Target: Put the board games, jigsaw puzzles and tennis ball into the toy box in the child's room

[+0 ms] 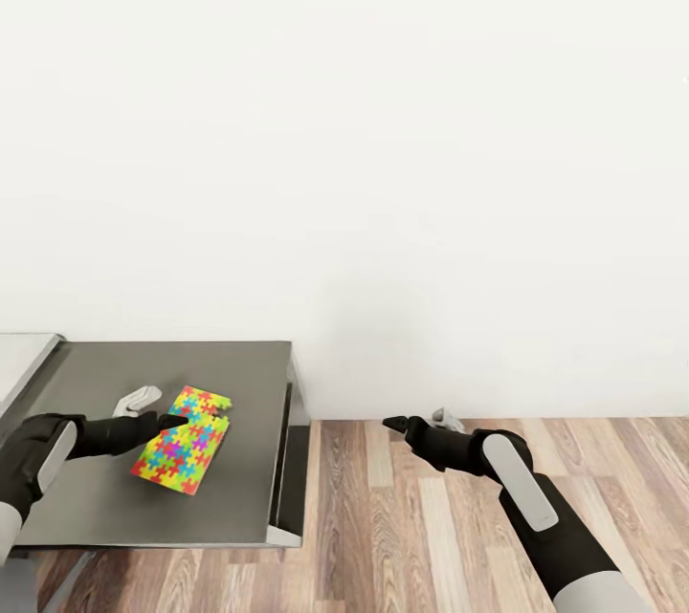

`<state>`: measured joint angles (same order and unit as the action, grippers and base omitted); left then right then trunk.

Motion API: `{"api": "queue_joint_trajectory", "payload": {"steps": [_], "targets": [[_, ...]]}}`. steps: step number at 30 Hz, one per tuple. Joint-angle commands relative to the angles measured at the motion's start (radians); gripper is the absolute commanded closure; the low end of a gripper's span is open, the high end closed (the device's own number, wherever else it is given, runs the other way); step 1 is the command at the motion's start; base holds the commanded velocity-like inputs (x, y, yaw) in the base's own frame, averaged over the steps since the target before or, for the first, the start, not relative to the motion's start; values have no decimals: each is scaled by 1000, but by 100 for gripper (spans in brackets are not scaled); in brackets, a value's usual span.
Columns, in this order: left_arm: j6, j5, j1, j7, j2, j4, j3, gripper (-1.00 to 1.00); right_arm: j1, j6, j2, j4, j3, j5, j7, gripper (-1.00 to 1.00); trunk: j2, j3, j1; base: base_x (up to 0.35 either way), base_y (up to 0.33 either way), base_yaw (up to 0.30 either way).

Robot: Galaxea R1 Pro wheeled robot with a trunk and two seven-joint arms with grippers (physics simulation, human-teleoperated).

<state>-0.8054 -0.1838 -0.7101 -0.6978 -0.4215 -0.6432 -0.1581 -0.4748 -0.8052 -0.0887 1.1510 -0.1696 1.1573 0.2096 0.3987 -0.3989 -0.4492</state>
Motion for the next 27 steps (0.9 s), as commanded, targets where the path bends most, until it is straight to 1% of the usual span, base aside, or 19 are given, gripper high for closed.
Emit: {"api": "queue_joint_trajectory", "payload": {"steps": [1,7,18,27], "targets": [[-11,-2,1,-3,16,2,-1,-100,-1,0,-1,1,-2,10,10,-100,1,-2,-1,0,-201,0],[-11,-2,1,-2,17,2,-1,-100,-1,0,1,1,-2,11,10,-100,1,-2,-1,0,-180,0],[-11,-2,0,-3,16,2,-1,-100,-1,0,2,1,-2,11,10,-100,1,-2,-1,0,-21,0],[-11,-2,0,-3,16,2,-1,-100,-1,0,4,1,-2,11,10,-100,1,-2,-1,0,-171,0]]}}
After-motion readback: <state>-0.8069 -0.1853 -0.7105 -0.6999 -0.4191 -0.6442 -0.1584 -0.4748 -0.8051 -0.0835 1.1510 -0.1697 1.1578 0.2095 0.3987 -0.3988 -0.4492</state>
